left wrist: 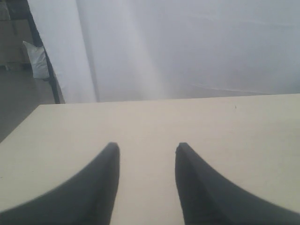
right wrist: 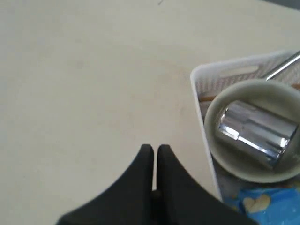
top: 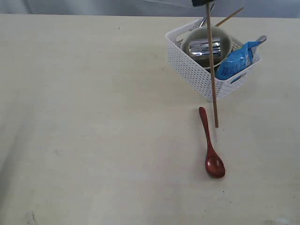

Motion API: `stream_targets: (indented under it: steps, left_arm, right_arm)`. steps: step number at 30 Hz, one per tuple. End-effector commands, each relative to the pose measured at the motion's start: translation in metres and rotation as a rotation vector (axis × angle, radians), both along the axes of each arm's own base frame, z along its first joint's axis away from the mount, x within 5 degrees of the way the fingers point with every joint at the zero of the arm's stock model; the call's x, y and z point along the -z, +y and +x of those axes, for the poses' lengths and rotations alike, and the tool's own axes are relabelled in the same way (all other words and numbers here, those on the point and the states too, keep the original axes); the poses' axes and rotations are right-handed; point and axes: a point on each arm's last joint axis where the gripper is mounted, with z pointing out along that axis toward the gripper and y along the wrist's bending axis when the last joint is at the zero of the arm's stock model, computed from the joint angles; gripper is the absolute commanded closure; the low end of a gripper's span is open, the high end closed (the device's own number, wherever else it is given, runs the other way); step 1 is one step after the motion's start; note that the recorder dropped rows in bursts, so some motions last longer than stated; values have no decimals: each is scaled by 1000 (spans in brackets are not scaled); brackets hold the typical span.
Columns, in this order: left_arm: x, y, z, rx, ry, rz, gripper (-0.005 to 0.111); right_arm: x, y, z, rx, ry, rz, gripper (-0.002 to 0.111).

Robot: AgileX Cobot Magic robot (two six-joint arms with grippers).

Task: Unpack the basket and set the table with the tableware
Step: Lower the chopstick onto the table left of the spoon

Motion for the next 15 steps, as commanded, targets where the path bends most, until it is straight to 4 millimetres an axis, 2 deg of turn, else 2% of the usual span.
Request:
stream_targets:
  steps: [1, 4, 10, 15]
  left_arm:
    - [0, 0, 0, 6, -7, -9, 69]
    - [0, 0, 0, 6, -7, -9, 69]
    - [0, 0, 0, 6, -7, -9, 69]
    - [0, 0, 0, 6, -7, -9, 69]
  right_arm:
    - [4, 2, -7, 54, 91, 1, 109]
    - [18, 3, -8, 79, 118, 33, 109]
    - [74, -4, -23, 171, 280, 10, 109]
    - [98, 0, -33, 215, 384, 87, 109]
